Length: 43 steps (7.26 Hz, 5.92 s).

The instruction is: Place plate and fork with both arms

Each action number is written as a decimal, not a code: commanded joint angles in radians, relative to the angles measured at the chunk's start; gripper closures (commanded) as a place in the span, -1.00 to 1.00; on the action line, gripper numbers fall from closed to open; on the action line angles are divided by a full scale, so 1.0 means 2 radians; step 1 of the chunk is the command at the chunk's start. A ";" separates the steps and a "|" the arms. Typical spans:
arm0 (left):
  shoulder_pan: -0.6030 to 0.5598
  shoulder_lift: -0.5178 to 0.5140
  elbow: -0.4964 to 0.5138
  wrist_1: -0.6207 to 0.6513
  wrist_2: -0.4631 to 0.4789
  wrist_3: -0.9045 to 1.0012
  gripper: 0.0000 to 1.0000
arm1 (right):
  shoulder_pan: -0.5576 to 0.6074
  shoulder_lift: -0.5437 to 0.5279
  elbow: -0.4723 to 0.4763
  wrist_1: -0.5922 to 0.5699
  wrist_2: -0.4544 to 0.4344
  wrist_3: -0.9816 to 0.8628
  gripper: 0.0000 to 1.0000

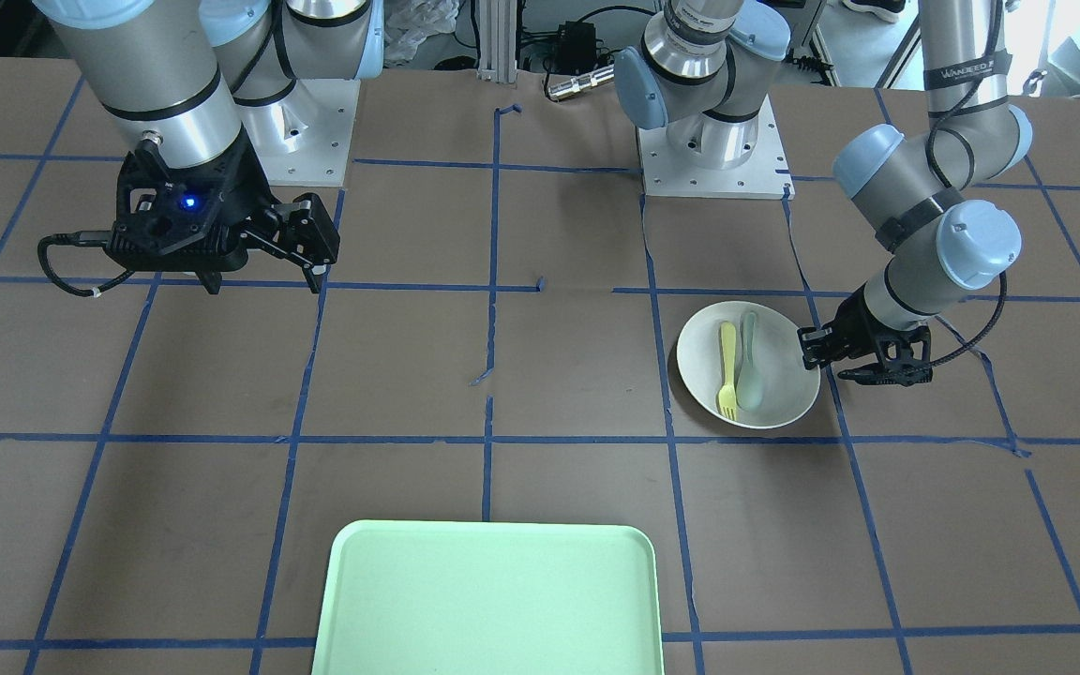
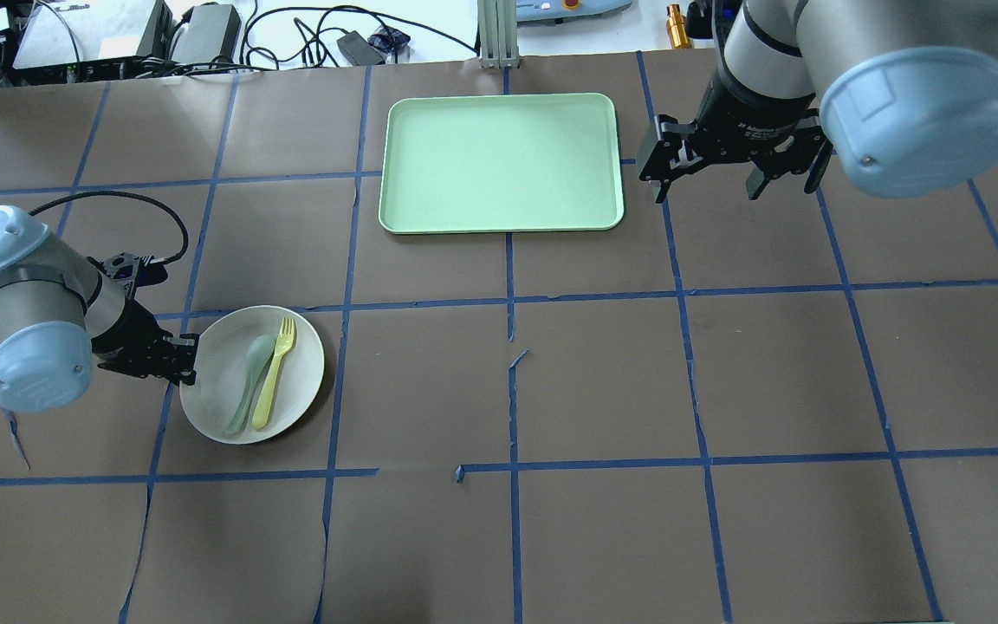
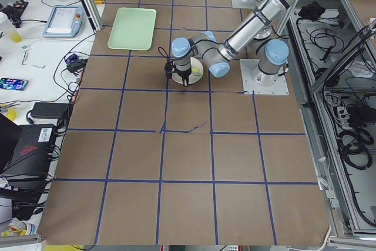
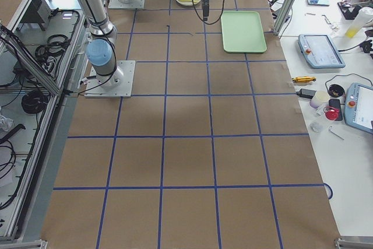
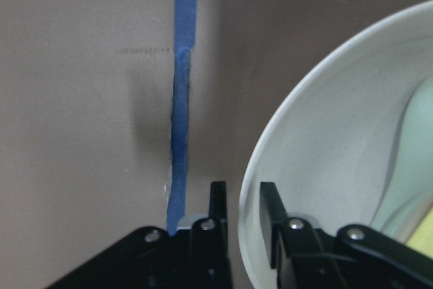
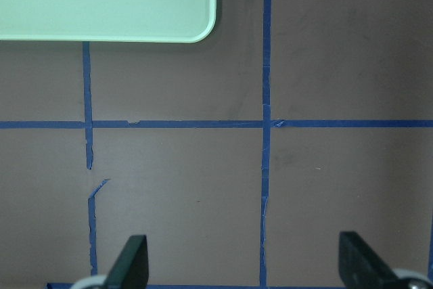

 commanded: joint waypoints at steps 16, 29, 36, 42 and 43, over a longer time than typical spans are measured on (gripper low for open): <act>-0.255 -0.323 0.533 -0.125 -0.165 -0.256 1.00 | 0.002 0.004 0.001 0.000 -0.001 0.000 -1.00; -0.239 0.051 0.235 -0.195 0.009 -0.244 -1.00 | 0.002 0.004 0.001 0.000 -0.001 0.000 -1.00; -0.243 0.145 0.249 -0.295 0.006 -0.217 -1.00 | 0.004 0.009 0.020 -0.073 -0.008 -0.012 -1.00; -0.243 0.136 0.236 -0.294 0.008 -0.217 -1.00 | 0.064 0.342 -0.290 -0.075 -0.002 0.026 -1.00; -0.243 0.134 0.236 -0.294 0.008 -0.217 -1.00 | 0.067 0.368 -0.298 -0.104 0.001 0.058 -1.00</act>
